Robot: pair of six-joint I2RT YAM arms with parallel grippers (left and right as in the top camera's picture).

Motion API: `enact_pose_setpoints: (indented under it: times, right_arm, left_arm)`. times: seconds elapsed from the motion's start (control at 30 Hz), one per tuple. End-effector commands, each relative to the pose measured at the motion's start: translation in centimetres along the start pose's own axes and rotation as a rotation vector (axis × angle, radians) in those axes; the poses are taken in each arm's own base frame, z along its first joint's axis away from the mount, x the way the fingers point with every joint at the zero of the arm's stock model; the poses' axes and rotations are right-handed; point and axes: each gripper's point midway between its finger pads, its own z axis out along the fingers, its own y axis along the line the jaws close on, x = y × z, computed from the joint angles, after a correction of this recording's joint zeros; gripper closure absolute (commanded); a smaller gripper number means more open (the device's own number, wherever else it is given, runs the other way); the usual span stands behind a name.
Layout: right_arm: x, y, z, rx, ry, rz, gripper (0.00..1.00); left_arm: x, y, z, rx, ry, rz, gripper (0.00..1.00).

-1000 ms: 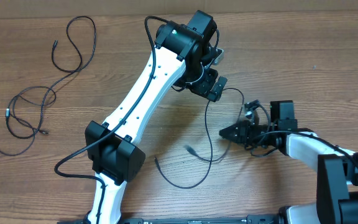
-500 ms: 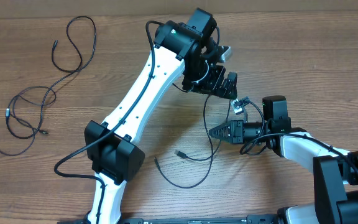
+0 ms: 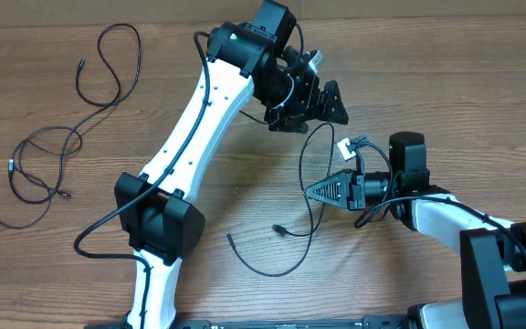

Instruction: Untangle cables

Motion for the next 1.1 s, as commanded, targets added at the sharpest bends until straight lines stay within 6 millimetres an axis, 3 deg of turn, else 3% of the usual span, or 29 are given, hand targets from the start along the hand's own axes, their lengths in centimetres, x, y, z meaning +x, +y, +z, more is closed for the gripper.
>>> enact_pose_setpoints:
  times: [0.0, 0.2, 0.37, 0.6, 1.07]
  right_arm:
    - [0.1, 2.2, -0.1, -0.117, 0.048, 0.008, 0.96]
    - [-0.3, 2.4, -0.1, -0.117, 0.048, -0.013, 0.96]
    - [-0.3, 2.4, -0.1, -0.117, 0.048, -0.013, 0.96]
    - [-0.3, 2.4, -0.1, -0.116, 0.049, 0.007, 0.96]
    - [-0.3, 2.4, -0.1, -0.115, 0.049, 0.01, 0.96]
  left_arm:
    - [0.0, 0.4, 2.3, 0.107, 0.096, -0.084, 0.07]
    - [-0.4, 2.3, 4.2, 0.111, 0.144, -0.142, 0.07]
    - [-1.0, 2.9, 4.5, 0.129, 0.144, -0.155, 0.07]
    - [-1.8, 3.0, 4.6, 0.13, 0.116, -0.154, 0.22]
    - [-1.7, 3.0, 5.4, 0.128, 0.131, -0.188, 0.22]
